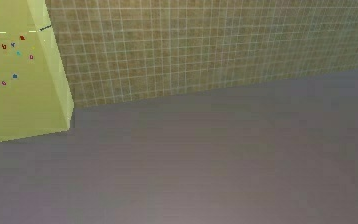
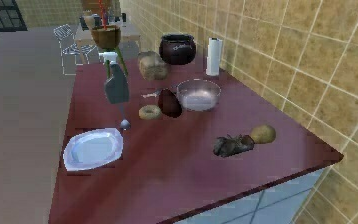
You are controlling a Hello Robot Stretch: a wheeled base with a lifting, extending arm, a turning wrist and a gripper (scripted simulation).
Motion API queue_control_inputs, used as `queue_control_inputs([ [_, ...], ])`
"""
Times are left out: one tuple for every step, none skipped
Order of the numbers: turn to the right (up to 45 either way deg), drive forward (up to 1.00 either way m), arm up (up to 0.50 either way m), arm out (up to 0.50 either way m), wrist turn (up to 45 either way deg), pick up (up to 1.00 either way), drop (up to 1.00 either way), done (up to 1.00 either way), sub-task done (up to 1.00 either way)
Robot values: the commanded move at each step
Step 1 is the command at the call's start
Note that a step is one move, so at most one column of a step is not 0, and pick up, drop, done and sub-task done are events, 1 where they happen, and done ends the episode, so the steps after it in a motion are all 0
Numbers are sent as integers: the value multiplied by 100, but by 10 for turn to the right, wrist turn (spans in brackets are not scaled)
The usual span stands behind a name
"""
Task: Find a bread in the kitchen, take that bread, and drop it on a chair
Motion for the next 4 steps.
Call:
queue_control_inputs([
  [0,0,50,0,0,0,0,0,0],
  [0,0,38,0,0,0,0,0,0],
  [0,0,0,40,0,0,0,0,0],
  [0,0,0,0,450,0,0,0,0],
])
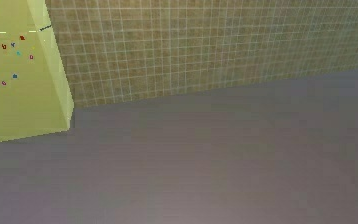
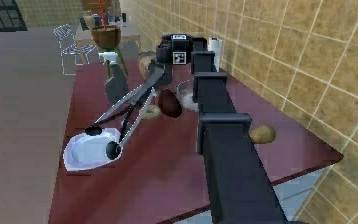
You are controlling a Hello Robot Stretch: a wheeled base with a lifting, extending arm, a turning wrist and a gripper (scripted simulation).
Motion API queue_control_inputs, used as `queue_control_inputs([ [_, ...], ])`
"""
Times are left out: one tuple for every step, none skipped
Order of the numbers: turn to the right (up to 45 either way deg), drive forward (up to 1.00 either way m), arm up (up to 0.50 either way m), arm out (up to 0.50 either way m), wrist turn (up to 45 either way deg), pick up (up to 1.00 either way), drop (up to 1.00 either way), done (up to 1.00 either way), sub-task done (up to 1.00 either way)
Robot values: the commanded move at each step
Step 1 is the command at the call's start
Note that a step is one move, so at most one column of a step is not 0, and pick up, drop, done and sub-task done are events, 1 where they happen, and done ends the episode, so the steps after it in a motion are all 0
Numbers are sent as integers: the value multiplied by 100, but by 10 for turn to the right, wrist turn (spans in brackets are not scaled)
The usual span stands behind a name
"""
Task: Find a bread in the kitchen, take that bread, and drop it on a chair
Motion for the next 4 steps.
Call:
queue_control_inputs([
  [0,0,0,0,450,0,0,0,0],
  [0,0,0,0,450,0,0,0,0],
  [0,0,0,0,180,0,0,0,0],
  [0,0,-14,0,0,0,0,0,0],
])
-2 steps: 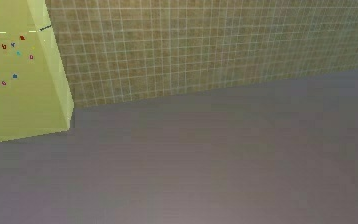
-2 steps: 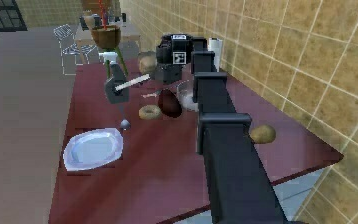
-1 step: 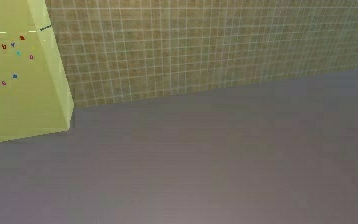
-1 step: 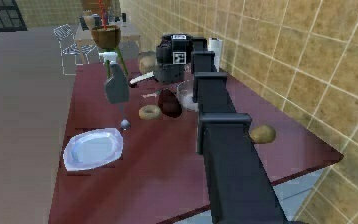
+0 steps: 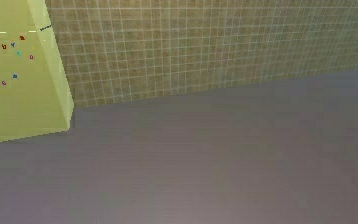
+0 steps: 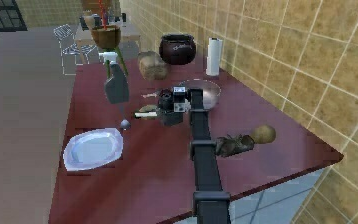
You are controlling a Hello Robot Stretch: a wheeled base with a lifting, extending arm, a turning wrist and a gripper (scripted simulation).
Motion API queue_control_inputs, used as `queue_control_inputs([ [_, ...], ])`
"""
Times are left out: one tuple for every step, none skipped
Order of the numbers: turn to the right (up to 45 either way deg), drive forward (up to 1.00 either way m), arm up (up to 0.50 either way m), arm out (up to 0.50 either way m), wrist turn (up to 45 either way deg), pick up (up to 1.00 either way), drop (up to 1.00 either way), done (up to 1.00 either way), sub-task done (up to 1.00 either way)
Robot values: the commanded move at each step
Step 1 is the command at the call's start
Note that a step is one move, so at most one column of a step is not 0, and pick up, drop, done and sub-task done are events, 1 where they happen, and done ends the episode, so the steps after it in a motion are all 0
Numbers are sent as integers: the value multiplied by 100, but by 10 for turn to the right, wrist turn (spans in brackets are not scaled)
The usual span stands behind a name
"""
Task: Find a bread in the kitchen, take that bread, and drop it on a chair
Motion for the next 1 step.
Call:
queue_control_inputs([
  [0,0,0,0,0,100,0,0,0],
])
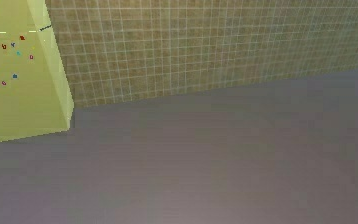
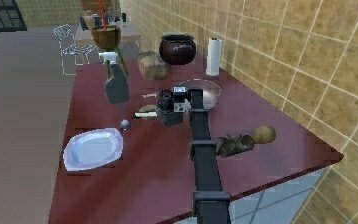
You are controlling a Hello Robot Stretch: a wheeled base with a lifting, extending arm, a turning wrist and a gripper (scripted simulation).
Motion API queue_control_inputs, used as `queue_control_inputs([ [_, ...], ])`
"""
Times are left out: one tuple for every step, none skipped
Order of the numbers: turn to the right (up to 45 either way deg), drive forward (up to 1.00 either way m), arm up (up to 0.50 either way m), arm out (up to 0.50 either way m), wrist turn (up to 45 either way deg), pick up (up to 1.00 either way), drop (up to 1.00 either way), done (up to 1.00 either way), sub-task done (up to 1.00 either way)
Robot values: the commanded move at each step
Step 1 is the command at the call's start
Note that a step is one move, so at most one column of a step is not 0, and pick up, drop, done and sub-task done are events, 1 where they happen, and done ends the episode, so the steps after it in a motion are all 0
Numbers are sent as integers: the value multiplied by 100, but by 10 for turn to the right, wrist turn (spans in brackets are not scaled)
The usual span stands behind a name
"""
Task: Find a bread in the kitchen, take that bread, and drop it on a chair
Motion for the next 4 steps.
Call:
queue_control_inputs([
  [0,0,10,0,0,0,0,0,0],
  [0,0,4,0,0,0,0,0,0],
  [0,0,0,0,-450,0,0,0,0],
  [0,0,0,0,-450,0,0,0,0],
])
